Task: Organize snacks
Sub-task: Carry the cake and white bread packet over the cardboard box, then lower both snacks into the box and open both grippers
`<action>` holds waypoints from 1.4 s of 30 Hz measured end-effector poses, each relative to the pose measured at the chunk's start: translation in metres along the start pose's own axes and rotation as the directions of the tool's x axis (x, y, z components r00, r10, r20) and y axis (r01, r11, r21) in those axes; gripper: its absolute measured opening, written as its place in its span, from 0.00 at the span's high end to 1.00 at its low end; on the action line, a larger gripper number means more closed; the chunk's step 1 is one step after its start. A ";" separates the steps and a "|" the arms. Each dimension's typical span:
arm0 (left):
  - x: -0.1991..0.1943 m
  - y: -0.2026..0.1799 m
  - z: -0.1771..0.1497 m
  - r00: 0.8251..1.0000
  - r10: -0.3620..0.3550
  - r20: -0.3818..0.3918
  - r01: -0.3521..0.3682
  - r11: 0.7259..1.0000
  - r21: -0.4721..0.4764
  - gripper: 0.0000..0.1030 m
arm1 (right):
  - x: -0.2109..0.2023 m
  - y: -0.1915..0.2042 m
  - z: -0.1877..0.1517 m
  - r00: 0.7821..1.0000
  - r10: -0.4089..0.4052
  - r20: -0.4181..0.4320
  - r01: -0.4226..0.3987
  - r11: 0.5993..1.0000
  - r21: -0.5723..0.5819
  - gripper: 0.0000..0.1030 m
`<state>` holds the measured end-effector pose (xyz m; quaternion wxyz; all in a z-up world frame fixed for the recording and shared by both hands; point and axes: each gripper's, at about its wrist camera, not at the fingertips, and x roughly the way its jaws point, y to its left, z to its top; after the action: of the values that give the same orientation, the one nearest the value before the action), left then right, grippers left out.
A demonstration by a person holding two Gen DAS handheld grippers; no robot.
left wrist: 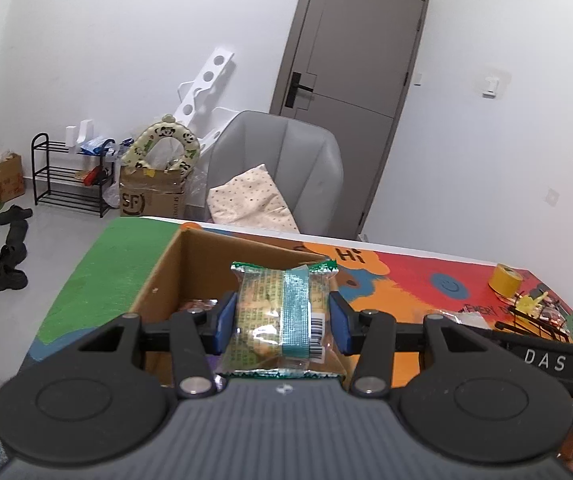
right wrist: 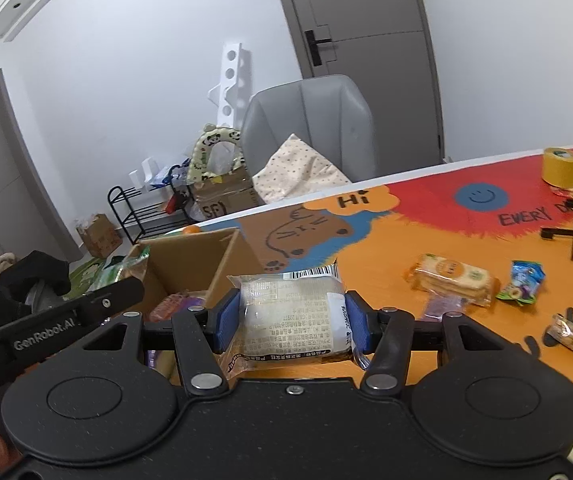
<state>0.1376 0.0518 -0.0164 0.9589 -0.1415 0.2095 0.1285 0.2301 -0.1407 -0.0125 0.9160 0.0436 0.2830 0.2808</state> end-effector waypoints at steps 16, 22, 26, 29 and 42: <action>0.005 0.048 0.001 0.999 0.017 -0.034 -0.018 0.998 -0.054 0.54 | 0.028 0.057 0.004 0.998 0.050 -0.036 -0.053 0.996 -0.071 0.49; 0.006 0.054 0.001 0.999 0.023 -0.037 -0.026 0.997 -0.067 0.54 | 0.034 0.070 0.006 0.997 0.059 -0.043 -0.063 0.995 -0.076 0.49; 0.007 0.057 0.001 0.999 0.029 -0.042 -0.032 0.997 -0.072 0.54 | 0.034 0.071 0.006 0.995 0.094 -0.046 -0.097 0.994 -0.057 0.39; 0.008 0.055 0.000 0.999 0.025 -0.045 -0.028 0.998 -0.062 0.54 | 0.033 0.067 0.006 0.995 0.090 -0.038 -0.092 0.995 -0.049 0.35; 0.008 0.033 -0.003 0.998 -0.023 -0.054 0.022 0.999 -0.029 0.54 | 0.022 0.036 -0.001 0.998 0.044 -0.033 -0.043 0.999 0.024 0.31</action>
<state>0.1333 0.0832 -0.0291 0.9522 -0.1611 0.2320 0.1169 0.2269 -0.0984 -0.0157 0.9043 0.0557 0.3006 0.2981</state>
